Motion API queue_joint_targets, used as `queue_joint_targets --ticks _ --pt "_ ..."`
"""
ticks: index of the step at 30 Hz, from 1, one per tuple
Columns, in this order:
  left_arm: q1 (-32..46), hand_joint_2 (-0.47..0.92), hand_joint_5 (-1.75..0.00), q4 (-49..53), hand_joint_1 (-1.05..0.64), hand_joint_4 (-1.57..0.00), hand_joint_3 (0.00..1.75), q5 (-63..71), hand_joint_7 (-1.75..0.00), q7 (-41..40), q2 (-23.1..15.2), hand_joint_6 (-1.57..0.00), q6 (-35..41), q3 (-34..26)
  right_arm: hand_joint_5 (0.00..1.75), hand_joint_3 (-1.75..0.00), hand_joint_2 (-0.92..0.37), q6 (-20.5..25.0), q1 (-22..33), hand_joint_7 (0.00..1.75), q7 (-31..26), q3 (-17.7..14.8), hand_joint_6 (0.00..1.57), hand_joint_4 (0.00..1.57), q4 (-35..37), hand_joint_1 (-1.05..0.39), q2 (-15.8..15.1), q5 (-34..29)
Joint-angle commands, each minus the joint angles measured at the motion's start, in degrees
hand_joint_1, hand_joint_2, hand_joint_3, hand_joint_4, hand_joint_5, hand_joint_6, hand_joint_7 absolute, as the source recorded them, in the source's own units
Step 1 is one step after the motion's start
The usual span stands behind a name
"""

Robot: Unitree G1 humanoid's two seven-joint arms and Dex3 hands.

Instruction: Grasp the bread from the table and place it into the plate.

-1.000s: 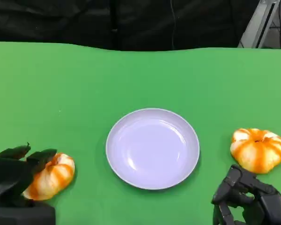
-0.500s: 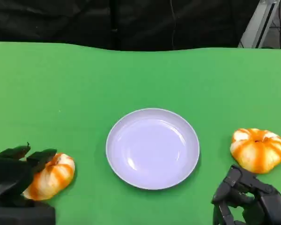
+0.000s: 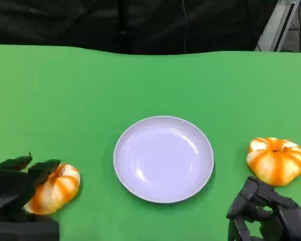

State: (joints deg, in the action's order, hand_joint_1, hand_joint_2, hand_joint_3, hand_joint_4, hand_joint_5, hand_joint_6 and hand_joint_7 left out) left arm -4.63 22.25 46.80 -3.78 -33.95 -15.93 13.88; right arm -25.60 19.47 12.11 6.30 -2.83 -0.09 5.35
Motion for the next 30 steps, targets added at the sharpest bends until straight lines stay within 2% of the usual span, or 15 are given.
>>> queue_joint_targets --ticks 1,5,6,7,8,10,14,15,16,18,24,30 --pt "-0.61 0.92 0.00 0.52 -1.05 -0.17 0.45 -0.56 0.00 -0.85 -1.44 -0.22 0.24 0.19 1.75 -1.10 -0.62 0.35 0.24 1.55 -0.27 -0.13 0.75 0.81 -0.60 -0.16 -0.18 0.18" --pt "-0.62 0.92 0.00 0.55 -1.05 -0.17 0.44 -0.58 0.00 -0.90 -1.45 -0.22 0.24 0.22 1.75 -1.10 -0.62 0.35 0.24 1.55 -0.28 -0.12 0.75 0.81 -0.60 -0.16 -0.19 0.18" --pt "-2.06 0.92 0.00 4.32 -1.05 -0.17 0.44 -1.17 0.00 -1.73 -0.49 -0.22 -0.80 0.63 1.75 -1.10 -0.62 0.13 0.16 1.55 -0.28 -0.18 0.75 0.81 -0.48 -0.16 -0.27 0.05" --pt "-3.24 0.92 -0.05 7.34 -0.95 -0.38 0.40 -1.65 -0.05 -2.46 0.21 -0.43 -1.68 1.01 1.75 -1.10 -0.62 -0.03 0.11 1.55 -0.28 -0.23 0.74 0.81 -0.40 -0.16 -0.34 -0.05" --pt "-4.19 0.92 -0.05 9.68 -0.91 -0.45 0.39 -2.04 -0.05 -3.13 0.63 -0.51 -2.45 1.41 1.75 -1.10 -0.62 -0.14 0.07 1.55 -0.29 -0.25 0.74 0.80 -0.34 -0.16 -0.38 -0.12" --pt "-5.22 0.92 -0.06 11.98 -0.88 -0.52 0.37 -2.48 -0.05 -4.10 0.73 -0.58 -3.41 2.10 1.75 -1.10 -0.62 -0.20 0.05 1.55 -0.30 -0.26 0.74 0.80 -0.30 -0.16 -0.41 -0.15" --pt "-6.12 0.92 -0.05 13.76 -0.88 -0.54 0.37 -2.95 -0.04 -5.26 0.47 -0.60 -4.31 3.05 1.75 -1.10 -0.62 -0.21 0.04 1.55 -0.31 -0.26 0.74 0.80 -0.30 -0.16 -0.41 -0.16" --pt "-5.93 0.92 -0.09 13.63 -0.81 -0.62 0.35 -3.34 -0.07 -5.65 0.89 -0.67 -4.03 2.90 1.75 -1.10 -0.62 -0.30 -0.03 1.55 -0.13 -0.24 0.74 0.80 -0.17 -0.16 -0.41 0.06" --pt "-5.78 0.92 -0.17 13.51 -0.68 -0.78 0.28 -3.64 -0.13 -5.95 1.21 -0.82 -3.79 2.80 1.75 -1.10 -0.62 -0.38 -0.09 1.55 0.01 -0.22 0.74 0.80 -0.07 -0.16 -0.41 0.23" --pt "-5.64 0.92 -0.24 13.36 -0.56 -0.91 0.21 -4.08 -0.16 -6.31 1.45 -0.94 -3.47 2.85 1.75 -1.10 -0.62 -0.45 -0.15 1.55 0.16 -0.21 0.74 0.80 0.03 -0.16 -0.41 0.39" --pt "-5.26 0.92 -0.33 12.46 -0.40 -0.98 0.23 -5.36 -0.13 -5.21 1.50 -1.02 -2.43 3.22 1.75 -1.11 -0.60 -0.13 0.19 1.55 -0.42 -0.17 0.74 0.80 -0.62 -0.17 -0.20 -0.29" --pt "-5.87 0.92 -0.35 13.24 -0.42 -0.94 0.23 -4.69 -0.11 -5.28 1.16 -1.03 -1.83 4.54 1.75 -1.12 -0.60 -0.09 -0.09 1.54 -0.68 -0.01 0.75 0.81 -0.16 -0.16 -0.07 -0.45"
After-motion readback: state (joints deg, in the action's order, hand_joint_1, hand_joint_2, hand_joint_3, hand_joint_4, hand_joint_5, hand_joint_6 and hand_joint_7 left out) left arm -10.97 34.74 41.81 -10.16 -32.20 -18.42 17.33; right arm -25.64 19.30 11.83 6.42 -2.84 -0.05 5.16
